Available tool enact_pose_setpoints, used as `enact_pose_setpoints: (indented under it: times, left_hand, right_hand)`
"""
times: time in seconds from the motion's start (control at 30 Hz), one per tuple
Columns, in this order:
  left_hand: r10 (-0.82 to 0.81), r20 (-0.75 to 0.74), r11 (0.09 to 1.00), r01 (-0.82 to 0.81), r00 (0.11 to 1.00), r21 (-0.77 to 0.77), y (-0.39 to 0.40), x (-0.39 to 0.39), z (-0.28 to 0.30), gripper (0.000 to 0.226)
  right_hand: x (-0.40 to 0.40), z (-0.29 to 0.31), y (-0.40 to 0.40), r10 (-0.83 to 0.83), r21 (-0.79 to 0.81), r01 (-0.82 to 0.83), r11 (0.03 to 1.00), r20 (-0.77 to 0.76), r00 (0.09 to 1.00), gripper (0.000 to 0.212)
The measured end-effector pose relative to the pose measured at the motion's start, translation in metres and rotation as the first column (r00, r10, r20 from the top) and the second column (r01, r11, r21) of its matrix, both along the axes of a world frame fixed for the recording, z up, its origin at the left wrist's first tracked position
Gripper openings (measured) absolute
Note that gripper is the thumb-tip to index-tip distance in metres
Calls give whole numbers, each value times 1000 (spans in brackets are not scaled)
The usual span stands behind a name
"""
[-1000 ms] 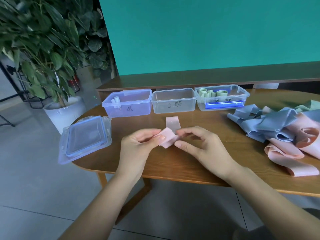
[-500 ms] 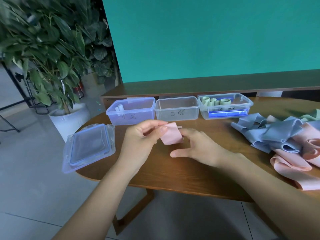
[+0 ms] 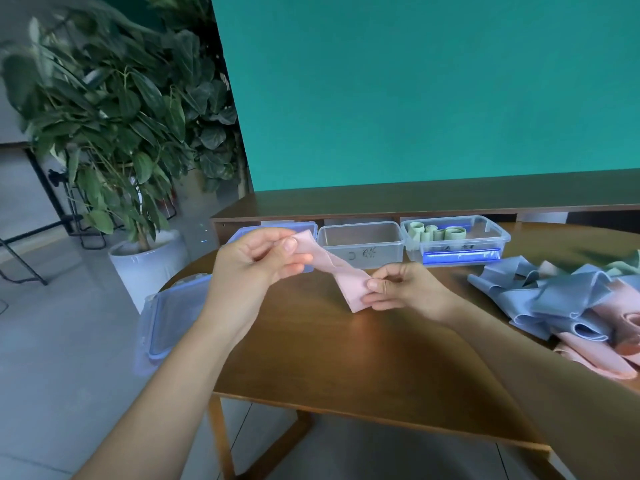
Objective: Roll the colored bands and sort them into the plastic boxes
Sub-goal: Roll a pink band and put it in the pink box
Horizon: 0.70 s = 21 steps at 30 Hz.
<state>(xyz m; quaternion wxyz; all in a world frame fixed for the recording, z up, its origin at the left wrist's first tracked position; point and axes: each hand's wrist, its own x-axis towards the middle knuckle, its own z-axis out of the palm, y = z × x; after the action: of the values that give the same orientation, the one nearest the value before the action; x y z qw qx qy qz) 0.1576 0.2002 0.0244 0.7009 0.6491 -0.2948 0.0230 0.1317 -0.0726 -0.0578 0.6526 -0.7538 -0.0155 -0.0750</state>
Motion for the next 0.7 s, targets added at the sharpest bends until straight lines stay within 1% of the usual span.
enact_pose_setpoints:
  times: [0.1,0.17,0.23,0.27,0.33,0.37,0.4,0.5,0.57,0.63,0.7]
  left_hand:
    - [-35,-11,998,34,999,-49,2,0,-1,20]
    - [-73,-6,997,73,997,-23,3,-3,-8,22]
    - [-110,18,992,109,994,57,2,-8,-19,21]
    - [-125,23,987,122,992,103,0,-11,-27,21]
    - [-161,25,968,153,987,197,-4,-19,-43,17]
    - [-193,21,955,182,981,234,-6,-22,-51,13]
    - [-226,17,942,214,974,259,-8,-26,-58,10]
    - [-291,11,895,269,957,356,-14,-34,-74,9]
    - [-286,2,865,257,958,431,-19,-37,-81,11]
    - [-272,-20,850,250,962,464,-22,-38,-87,10]
    - [-259,-40,849,247,965,468,-23,-37,-91,9]
  right_hand:
    - [4,-2,-5,45,178,-40,983,-24,999,29]
    - [11,-4,-6,34,319,-31,947,-2,999,29]
    - [23,-5,-5,-79,416,57,908,34,996,24]
    - [29,-5,-4,-156,425,119,897,53,986,19]
    - [43,-7,-3,-311,363,264,894,78,947,8]
    - [50,-9,-5,-370,329,326,886,79,926,7]
    - [56,-10,-8,-403,306,364,879,71,913,11]
    - [71,-17,-17,-422,274,402,874,13,907,16]
    - [74,-25,-21,-419,189,413,891,-9,908,16]
    - [74,-30,-21,-416,92,415,905,-6,909,17]
    - [77,-33,-22,-407,65,405,912,13,913,17]
